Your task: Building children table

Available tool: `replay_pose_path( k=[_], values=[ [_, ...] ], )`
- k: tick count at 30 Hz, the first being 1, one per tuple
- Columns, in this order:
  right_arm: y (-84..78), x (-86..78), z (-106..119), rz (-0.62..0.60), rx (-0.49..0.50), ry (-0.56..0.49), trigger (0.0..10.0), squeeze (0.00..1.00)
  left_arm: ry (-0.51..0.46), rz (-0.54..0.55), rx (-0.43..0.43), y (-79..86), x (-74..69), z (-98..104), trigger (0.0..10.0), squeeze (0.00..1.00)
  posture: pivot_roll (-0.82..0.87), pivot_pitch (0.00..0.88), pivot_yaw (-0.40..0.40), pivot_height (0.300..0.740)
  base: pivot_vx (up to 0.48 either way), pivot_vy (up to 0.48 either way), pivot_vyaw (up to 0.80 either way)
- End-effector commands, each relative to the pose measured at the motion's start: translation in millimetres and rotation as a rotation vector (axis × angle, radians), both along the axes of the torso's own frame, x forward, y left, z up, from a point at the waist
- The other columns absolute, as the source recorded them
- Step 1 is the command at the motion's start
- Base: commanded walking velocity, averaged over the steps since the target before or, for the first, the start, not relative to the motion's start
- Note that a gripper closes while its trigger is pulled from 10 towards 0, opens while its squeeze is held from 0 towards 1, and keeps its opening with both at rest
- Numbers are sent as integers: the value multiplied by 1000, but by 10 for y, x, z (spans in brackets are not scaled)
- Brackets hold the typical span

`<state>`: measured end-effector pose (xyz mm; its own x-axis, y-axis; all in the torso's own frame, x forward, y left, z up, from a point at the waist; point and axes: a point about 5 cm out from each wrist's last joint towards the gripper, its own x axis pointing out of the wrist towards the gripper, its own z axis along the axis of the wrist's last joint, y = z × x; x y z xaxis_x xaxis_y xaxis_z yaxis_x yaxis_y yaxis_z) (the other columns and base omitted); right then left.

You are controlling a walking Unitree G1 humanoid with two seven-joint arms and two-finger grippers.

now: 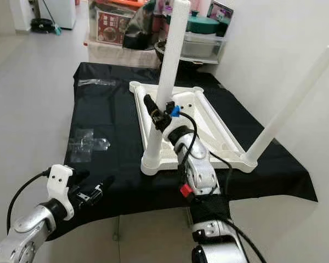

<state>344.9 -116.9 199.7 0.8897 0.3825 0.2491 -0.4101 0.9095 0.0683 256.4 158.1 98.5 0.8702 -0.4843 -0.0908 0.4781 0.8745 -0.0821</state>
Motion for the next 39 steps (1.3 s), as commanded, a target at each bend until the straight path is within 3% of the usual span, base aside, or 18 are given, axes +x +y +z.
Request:
replay_pose_path(
  k=[1,6,8,12,14,16,18,20,27,39],
  values=[
    [-35,-85,-674,5,-42,324,0,0,13,-13,-16,-37,0,-23,10000,0,34,0,-142,740,0,0,0],
    [-80,-43,-652,30,-50,341,0,0,13,-17,-17,-45,18,-18,10000,0,32,0,-145,740,0,0,0],
    [-177,53,-606,16,-113,359,0,0,12,-18,-20,-53,21,-19,10000,0,32,0,-145,740,0,0,0],
    [-204,100,-570,12,-132,366,0,0,14,-16,-22,-58,10,-27,10000,0,38,0,-157,740,0,0,0],
    [-134,116,-515,86,-104,365,0,0,17,-13,-24,-59,-6,-36,10000,0,38,0,-157,740,0,0,0],
    [-134,116,-515,86,-104,365,0,0,17,-13,-24,-59,-6,-36,10000,0,38,0,-157,740,0,0,0],
    [-35,94,-413,248,-77,327,0,0,20,-14,-25,-61,-13,-39,10000,0,41,0,-154,740,0,0,0],
    [-35,94,-413,248,-77,327,0,0,20,-14,-25,-61,-13,-39,10000,0,41,0,-154,740,0,0,0],
    [-1,117,-266,518,-68,291,0,0,17,-24,-26,-77,-3,-24,10000,0,51,0,-161,740,0,0,0],
    [28,190,-317,581,-93,329,0,0,21,-31,-27,-82,-26,-29,10000,0,60,0,-166,740,0,0,0]
  ],
)
